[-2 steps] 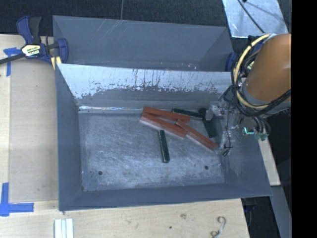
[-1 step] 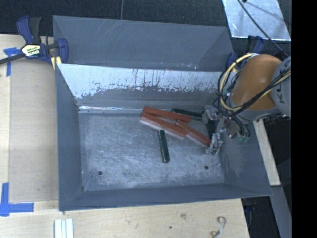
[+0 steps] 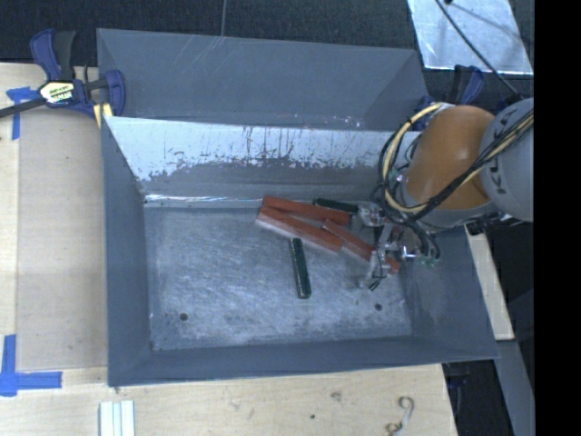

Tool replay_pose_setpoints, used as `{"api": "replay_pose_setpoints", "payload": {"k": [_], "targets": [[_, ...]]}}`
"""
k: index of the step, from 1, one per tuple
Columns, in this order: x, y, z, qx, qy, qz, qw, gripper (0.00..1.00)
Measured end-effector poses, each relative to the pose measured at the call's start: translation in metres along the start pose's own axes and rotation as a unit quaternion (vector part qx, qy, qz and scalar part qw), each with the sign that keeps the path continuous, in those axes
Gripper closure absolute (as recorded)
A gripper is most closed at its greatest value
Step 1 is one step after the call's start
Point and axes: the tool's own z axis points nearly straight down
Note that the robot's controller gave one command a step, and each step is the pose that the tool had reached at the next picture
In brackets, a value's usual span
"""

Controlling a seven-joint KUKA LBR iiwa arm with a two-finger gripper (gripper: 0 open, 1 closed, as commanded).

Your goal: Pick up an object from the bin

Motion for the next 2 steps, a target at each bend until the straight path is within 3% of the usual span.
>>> {"api": "replay_pose_setpoints", "payload": {"k": [2], "targets": [[-0.0016, -0.0010, -0.0006, 0.001, -0.0017, -0.002, 1.0000, 0.00]]}}
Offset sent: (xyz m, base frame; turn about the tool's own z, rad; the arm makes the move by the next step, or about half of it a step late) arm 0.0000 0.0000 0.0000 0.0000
